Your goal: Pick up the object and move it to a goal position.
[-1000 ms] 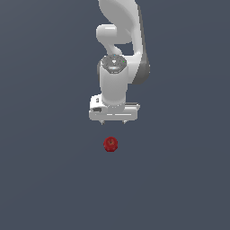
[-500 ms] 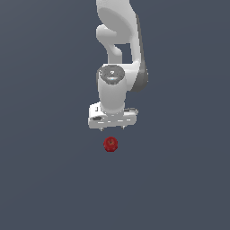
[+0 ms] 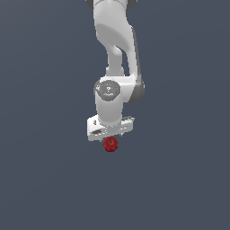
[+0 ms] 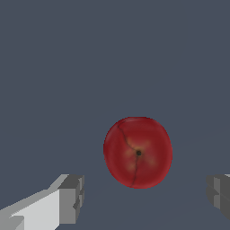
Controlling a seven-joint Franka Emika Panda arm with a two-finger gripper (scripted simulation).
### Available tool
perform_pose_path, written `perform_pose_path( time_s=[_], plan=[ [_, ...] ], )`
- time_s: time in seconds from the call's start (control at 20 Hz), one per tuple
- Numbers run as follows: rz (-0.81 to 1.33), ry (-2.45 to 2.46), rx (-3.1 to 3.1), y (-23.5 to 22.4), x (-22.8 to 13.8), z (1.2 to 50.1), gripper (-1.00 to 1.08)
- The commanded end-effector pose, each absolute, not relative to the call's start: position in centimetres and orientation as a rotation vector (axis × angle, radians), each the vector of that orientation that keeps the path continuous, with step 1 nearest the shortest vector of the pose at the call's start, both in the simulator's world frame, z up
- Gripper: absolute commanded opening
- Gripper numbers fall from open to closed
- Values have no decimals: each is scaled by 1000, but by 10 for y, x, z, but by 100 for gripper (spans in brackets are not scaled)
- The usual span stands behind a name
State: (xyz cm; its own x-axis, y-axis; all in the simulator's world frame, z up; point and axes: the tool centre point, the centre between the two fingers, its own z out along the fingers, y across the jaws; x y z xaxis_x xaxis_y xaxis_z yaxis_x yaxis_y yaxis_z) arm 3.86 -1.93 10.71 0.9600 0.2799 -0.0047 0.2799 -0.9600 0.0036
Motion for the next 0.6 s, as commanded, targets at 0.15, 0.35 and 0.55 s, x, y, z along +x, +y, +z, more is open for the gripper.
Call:
perform_pose_path(
  time_s=[0.15, 0.35, 0.55],
  plan=[
    [-1, 511, 3099, -21, 46, 98, 100],
    [-2, 513, 3099, -22, 46, 97, 100],
    [-1, 514, 3099, -21, 46, 91, 100]
  ],
)
